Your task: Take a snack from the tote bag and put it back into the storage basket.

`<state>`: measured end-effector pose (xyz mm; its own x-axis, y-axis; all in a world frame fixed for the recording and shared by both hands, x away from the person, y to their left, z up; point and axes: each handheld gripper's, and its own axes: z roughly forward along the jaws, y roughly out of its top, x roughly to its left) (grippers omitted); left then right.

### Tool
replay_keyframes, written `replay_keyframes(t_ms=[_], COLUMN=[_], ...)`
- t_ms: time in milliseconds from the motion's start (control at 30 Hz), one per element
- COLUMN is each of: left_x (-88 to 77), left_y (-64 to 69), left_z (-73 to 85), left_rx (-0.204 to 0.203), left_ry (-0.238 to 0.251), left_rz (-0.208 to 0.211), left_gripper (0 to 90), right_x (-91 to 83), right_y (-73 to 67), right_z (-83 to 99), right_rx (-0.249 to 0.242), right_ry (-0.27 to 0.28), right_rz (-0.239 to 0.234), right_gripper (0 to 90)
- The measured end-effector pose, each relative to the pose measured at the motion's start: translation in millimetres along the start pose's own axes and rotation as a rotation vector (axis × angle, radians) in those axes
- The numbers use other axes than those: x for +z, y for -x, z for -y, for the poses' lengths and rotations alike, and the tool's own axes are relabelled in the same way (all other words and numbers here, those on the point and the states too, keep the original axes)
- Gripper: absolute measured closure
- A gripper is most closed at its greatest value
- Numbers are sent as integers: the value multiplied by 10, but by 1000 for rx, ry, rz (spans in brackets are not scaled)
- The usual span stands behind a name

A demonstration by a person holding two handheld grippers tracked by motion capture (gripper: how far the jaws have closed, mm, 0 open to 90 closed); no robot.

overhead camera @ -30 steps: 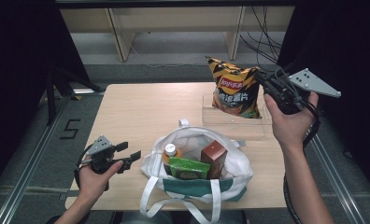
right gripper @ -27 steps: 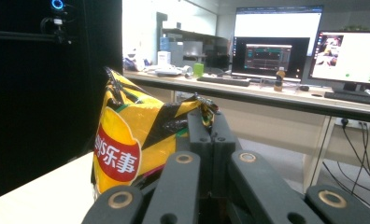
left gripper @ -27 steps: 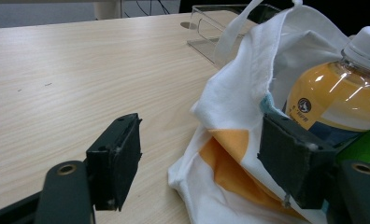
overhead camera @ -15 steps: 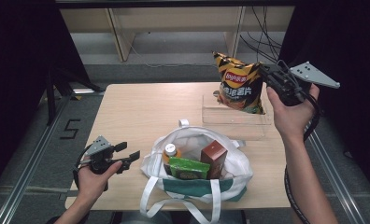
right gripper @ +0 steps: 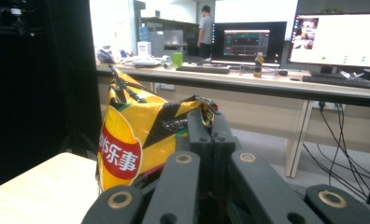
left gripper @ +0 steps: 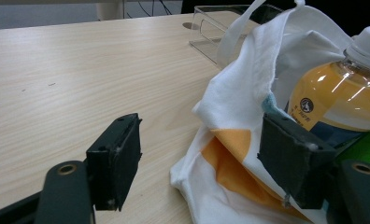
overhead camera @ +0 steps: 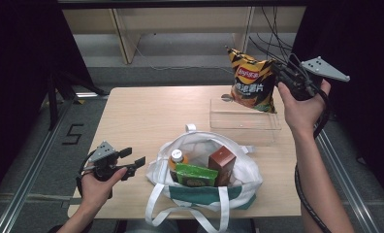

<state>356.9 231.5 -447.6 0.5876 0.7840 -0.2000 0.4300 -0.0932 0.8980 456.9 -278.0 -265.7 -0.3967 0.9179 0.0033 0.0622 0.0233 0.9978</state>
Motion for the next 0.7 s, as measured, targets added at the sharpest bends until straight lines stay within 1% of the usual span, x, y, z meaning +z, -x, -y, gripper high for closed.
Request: replay_keyframes(t_ms=[67, 167, 200, 233, 267, 300, 333, 367, 467, 500, 567, 600, 633, 667, 700], left_x=[-1, -4, -5, -6, -9, -10, -11, -14, -19, -16, -15, -11, -9, -7, -5], left_y=[-2, 3, 2, 0, -7, -8, -9, -10, -10, -13, -13, -11, -8, -5, -1], left_z=[0, 2, 1, 1, -3, -3, -3, -3, -2, 0, -1, 0, 0, 0, 0], left_rx=[6, -4, -5, -1, 13, 12, 10, 10, 9, 8, 10, 8, 7, 8, 5], left_ry=[-1, 0, 1, 2, 1, 2, 4, 4, 4, 8, 3, 3, 3, 1, 1], left_rz=[2, -4, -4, -3, -1, -1, -1, -2, 0, 7, 1, 2, 2, 3, 3], left_gripper=[291, 291, 291, 291, 291, 291, 291, 291, 291, 291, 291, 291, 291, 291, 291], right_x=[24, 68, 85, 95, 106, 120, 124, 134, 149, 157, 171, 185, 182, 193, 200], right_y=[26, 57, 69, 73, 81, 96, 97, 114, 133, 141, 150, 161, 157, 172, 172], right_z=[14, 43, 58, 67, 75, 86, 93, 101, 115, 119, 127, 130, 132, 133, 139], right_rx=[1, 13, 15, 23, 22, 16, 28, 18, 33, 31, 34, 29, 41, 33, 42], right_ry=[-3, -12, -18, -23, -29, -26, -30, -28, -31, -32, -26, -25, -36, -36, -33], right_rz=[5, 10, 19, 17, 16, 22, 22, 28, 31, 32, 37, 37, 39, 38, 44], right_gripper=[900, 900, 900, 900, 900, 900, 900, 900, 900, 900, 900, 900, 900, 900, 900])
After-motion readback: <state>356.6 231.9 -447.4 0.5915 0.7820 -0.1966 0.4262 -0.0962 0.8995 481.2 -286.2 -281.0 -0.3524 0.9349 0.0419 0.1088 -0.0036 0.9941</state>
